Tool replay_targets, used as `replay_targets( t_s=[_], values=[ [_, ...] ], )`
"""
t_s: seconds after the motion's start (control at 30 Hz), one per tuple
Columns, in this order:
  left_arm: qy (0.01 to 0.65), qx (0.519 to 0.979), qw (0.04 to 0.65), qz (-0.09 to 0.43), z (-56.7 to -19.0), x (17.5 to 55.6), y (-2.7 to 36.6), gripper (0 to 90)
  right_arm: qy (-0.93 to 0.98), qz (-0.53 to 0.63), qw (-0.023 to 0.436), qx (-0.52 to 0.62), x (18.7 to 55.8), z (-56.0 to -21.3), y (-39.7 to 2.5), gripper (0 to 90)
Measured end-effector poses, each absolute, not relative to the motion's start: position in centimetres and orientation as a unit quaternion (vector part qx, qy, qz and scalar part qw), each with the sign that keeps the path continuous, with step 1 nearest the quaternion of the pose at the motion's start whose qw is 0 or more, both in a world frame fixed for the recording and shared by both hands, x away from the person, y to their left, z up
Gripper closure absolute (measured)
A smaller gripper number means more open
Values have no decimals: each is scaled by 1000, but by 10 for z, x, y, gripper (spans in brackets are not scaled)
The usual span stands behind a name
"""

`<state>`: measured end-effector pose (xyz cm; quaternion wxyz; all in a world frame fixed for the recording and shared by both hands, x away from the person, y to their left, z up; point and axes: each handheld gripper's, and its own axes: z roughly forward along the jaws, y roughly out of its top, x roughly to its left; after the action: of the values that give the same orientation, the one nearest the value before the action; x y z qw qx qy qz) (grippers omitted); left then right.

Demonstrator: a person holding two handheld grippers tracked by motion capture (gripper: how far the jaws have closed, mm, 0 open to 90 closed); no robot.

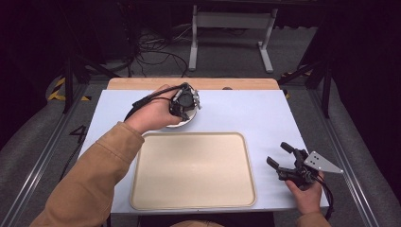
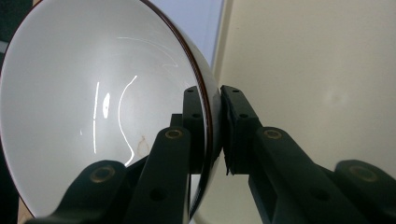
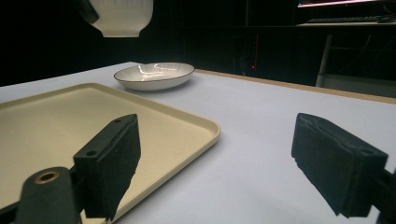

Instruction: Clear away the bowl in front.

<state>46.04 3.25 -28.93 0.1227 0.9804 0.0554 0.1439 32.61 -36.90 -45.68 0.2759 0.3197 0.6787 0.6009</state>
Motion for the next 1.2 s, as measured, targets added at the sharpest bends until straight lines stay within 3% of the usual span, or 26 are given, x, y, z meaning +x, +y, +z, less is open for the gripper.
replay_targets(
  t_s=[0.73,1.2],
  values=[
    [-17,981,122,152,-273,386,16,812,682,598,274,318,327,-457,-368,160],
    [-37,979,129,156,-276,360,15,815,683,598,274,318,327,-457,-368,161]
  ],
)
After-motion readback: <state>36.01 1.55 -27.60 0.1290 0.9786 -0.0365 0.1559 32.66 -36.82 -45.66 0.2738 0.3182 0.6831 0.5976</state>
